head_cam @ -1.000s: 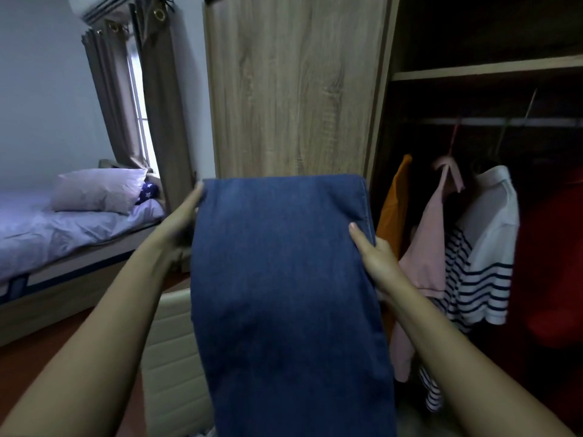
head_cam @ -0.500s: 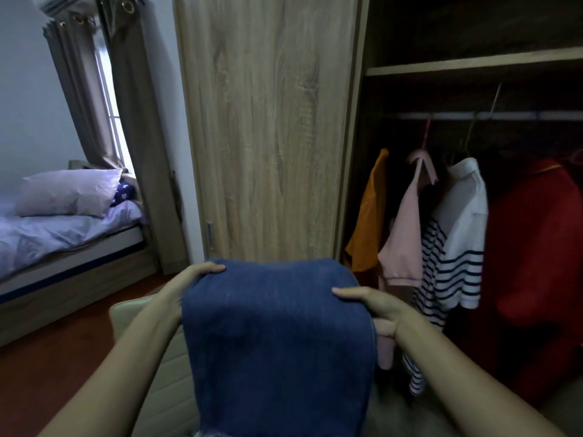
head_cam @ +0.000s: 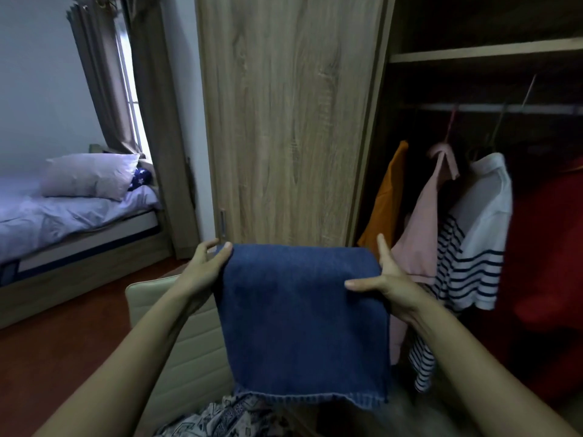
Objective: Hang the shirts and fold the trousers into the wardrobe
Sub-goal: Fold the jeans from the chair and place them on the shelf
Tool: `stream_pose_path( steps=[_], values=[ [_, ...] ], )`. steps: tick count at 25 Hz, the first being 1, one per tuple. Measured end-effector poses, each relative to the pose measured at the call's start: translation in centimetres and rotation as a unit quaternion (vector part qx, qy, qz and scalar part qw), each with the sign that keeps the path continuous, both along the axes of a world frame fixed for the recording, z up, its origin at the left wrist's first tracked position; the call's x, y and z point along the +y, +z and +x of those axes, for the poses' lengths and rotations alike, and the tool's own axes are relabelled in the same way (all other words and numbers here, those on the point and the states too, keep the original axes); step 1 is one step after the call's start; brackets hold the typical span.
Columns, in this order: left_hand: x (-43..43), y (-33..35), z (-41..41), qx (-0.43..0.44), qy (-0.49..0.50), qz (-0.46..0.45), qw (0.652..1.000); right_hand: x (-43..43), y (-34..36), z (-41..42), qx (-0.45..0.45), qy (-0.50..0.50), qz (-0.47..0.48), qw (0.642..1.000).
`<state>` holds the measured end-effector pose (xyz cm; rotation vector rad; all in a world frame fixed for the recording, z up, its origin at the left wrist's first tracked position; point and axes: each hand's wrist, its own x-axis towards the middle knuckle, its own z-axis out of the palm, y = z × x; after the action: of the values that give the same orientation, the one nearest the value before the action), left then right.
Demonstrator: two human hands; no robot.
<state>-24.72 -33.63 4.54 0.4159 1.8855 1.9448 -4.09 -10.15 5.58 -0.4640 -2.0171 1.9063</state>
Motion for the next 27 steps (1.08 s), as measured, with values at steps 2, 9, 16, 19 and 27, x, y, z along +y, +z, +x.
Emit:
stream_pose_path(
  steps=[2,9,16,19,27],
  values=[
    [-0.1,-0.4,0.3,0.052,0.028,-0.035,0.998,-0.8,0.2,0.2,0.017,-0.016,0.025,0.999],
    [-0.9,0.7,-1.0,0.143,-0.144,0.003,0.979,0.6,1.1,1.1,0.032,-0.015,0.037,0.999],
    [-1.7,1.9,-1.5,0.188,-0.198,-0.010,0.962,0.5,2.7,1.1,0.061,-0.073,0.063,0.993],
    [-1.9,2.9,-1.0,0.254,-0.180,-0.028,0.950,0.3,4.4,2.2,0.076,-0.047,0.110,0.990],
    [-2.3,6.0,-0.8,0.402,-0.001,0.020,0.915,0.1,6.1,2.9,0.175,-0.094,0.277,0.940]
  ],
)
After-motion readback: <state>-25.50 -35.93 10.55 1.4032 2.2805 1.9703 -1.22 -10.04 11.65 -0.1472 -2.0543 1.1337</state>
